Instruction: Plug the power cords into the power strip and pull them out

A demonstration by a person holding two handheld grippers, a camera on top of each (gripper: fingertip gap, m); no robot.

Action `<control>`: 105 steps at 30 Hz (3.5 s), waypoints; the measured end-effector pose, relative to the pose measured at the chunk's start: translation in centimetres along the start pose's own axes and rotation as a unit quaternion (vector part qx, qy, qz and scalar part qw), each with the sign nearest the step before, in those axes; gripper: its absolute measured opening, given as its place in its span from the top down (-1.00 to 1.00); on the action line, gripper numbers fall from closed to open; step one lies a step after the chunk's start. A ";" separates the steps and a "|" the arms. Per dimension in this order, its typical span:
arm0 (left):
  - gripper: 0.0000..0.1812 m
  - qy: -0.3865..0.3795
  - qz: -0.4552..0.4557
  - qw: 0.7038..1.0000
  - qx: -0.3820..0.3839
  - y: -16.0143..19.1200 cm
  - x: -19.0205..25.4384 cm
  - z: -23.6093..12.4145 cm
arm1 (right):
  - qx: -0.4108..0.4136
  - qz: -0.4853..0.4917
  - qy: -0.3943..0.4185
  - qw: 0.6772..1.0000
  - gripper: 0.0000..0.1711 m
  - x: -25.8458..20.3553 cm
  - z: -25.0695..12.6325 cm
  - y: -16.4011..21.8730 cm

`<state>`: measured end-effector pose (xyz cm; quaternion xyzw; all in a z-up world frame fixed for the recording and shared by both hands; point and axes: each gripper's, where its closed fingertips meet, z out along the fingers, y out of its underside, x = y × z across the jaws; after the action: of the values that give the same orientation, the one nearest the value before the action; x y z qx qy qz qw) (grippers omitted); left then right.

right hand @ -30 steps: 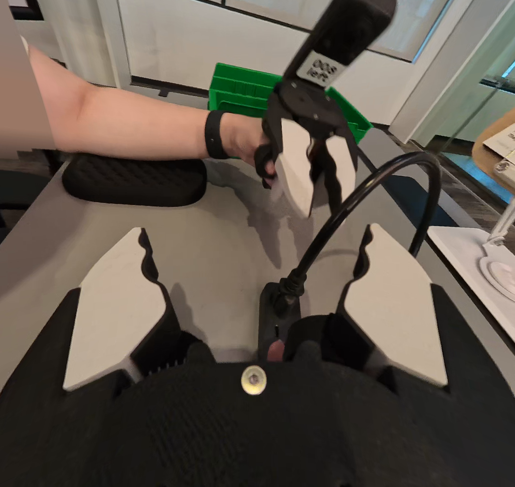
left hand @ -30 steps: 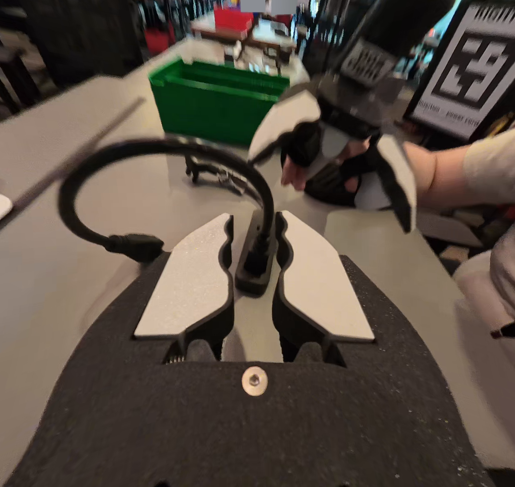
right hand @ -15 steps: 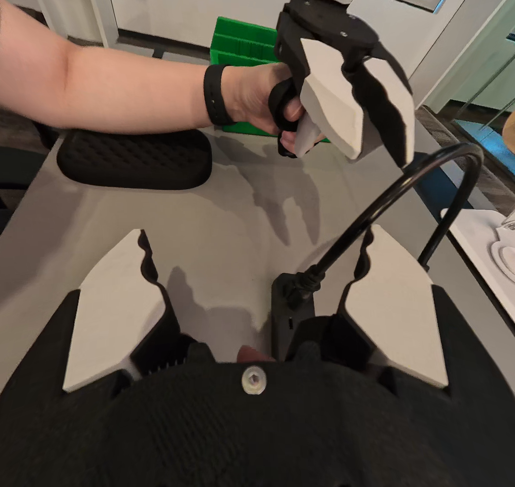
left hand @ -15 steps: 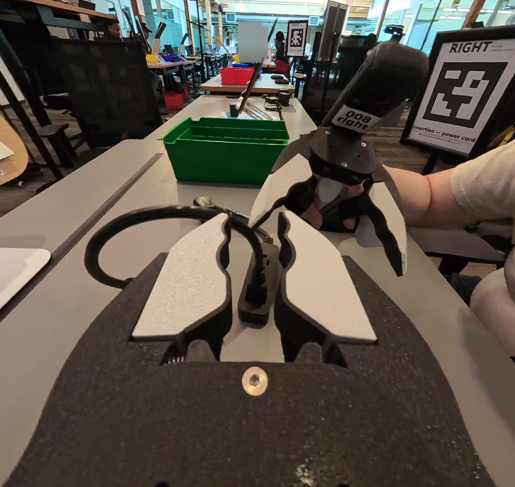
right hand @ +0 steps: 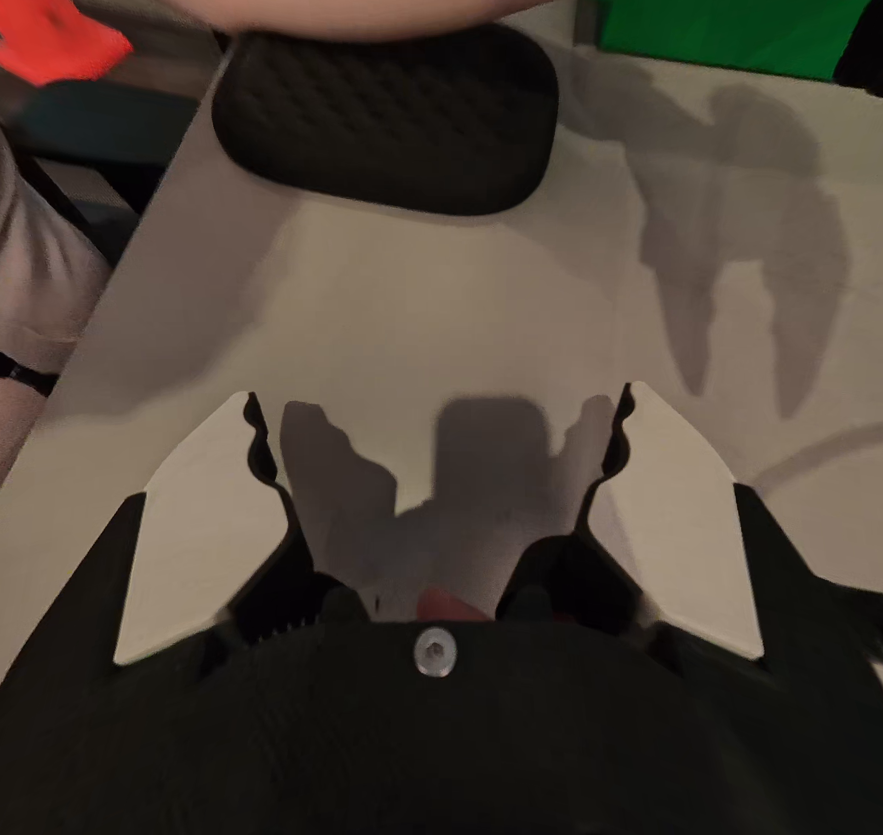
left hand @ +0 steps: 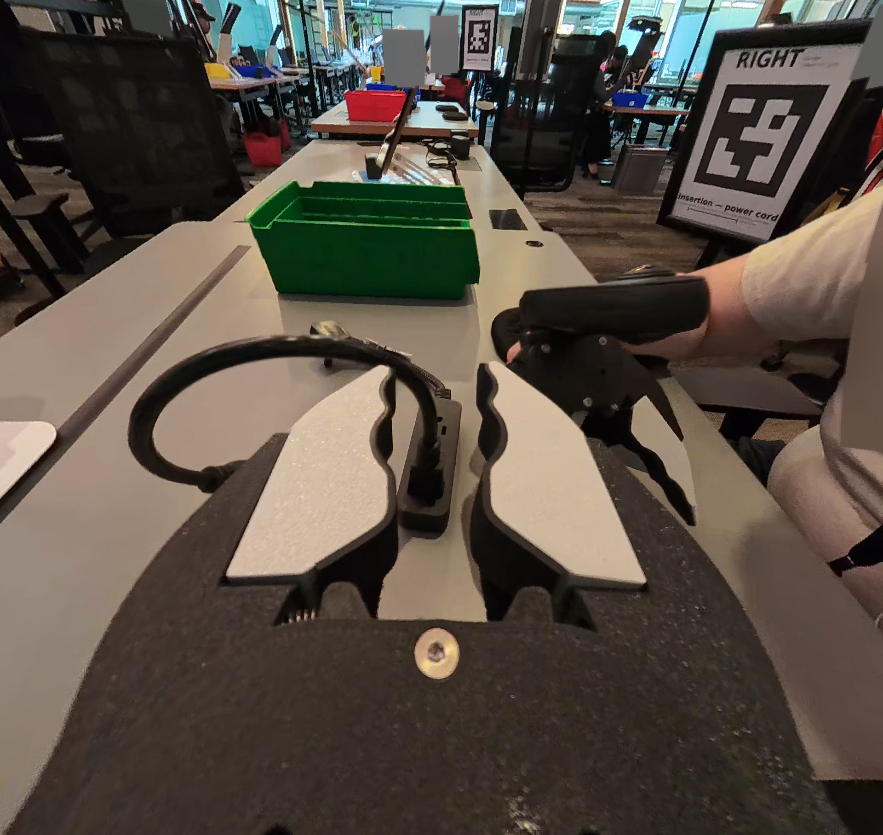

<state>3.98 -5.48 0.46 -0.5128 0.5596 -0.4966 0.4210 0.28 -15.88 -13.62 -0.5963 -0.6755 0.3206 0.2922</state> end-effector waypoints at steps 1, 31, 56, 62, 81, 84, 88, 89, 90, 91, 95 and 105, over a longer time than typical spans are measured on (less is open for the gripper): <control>0.65 -0.004 -0.002 1.000 -0.007 0.4 -0.2 0.1 | 0.008 0.017 -0.011 1.000 -0.59 0.1 0.5 0.3; 0.73 -0.264 0.082 0.961 -0.005 -1.7 -5.8 -1.6 | -0.066 -0.002 -0.014 0.998 -0.66 -0.4 1.7 2.6; 0.74 -0.245 0.081 0.966 -0.023 -0.9 -5.6 -0.8 | -0.056 0.036 0.013 0.998 -0.58 -0.3 1.8 2.1; 0.74 -0.246 0.074 0.966 -0.019 -0.7 -5.8 -1.0 | -0.034 0.086 0.046 0.995 -0.40 0.9 2.6 0.8; 0.74 -0.184 0.009 0.977 -0.107 5.3 -6.2 1.1 | 0.148 0.009 0.152 0.977 0.77 4.9 -10.7 -2.0; 0.74 -0.155 0.001 0.983 -0.102 5.3 -5.3 1.8 | 0.226 -0.002 0.167 0.960 0.74 4.9 -12.2 -3.9; 0.74 -0.156 0.003 0.982 -0.103 5.2 -5.2 1.8 | 0.269 0.038 0.095 0.958 0.83 3.4 -13.4 -4.6; 0.74 -0.155 -0.001 0.982 -0.106 5.4 -5.3 1.7 | 0.267 0.071 0.072 0.959 0.86 3.4 -13.5 -3.8; 0.74 -0.152 -0.007 0.982 -0.109 5.6 -5.3 1.7 | 0.247 0.117 0.057 0.960 0.85 3.8 -13.4 -2.3; 0.74 -0.147 -0.012 0.983 -0.113 5.9 -5.2 1.8 | 0.212 0.167 0.063 0.961 0.85 4.8 -13.2 -0.3; 0.74 -0.133 -0.026 0.981 -0.138 7.0 -5.0 2.2 | 0.141 0.321 0.152 0.924 0.83 9.5 -13.5 6.6; 0.74 -0.104 -0.026 0.975 -0.193 9.0 -4.1 3.0 | 0.318 0.305 0.202 0.875 0.88 12.0 -18.6 4.4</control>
<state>5.97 -1.98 -9.01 -0.6473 0.5848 -0.3342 0.3570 16.03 -2.06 -5.32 -0.6991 -0.2482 0.4642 0.4839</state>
